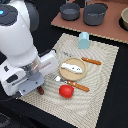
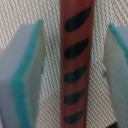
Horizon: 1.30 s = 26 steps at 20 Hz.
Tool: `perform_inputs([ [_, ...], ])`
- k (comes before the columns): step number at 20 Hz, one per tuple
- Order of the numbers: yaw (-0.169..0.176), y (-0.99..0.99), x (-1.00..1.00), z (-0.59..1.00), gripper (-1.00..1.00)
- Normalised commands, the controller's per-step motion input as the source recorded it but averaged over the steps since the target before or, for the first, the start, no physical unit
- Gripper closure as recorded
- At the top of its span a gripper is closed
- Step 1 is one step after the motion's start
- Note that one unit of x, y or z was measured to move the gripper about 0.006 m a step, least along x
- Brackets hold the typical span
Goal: Interact with the objects in diverse but meaningful ways.
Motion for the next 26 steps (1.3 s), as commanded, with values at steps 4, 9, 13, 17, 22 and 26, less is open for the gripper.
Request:
perform_inputs([
  [4, -0.02, -0.02, 0.18, 0.95, -1.0],
  [9, -0.006, 0.0, 0.09, 1.0, -1.0],
  [13, -0.003, 0.09, 0.15, 1.0, -1.0],
  [17, 0.0, 0.62, 0.71, 0.95, -1.0],
  [22, 0.0, 0.68, 0.74, 0.56, -1.0],
  [26, 0.0, 0.65, 0.78, 0.38, -1.0],
])
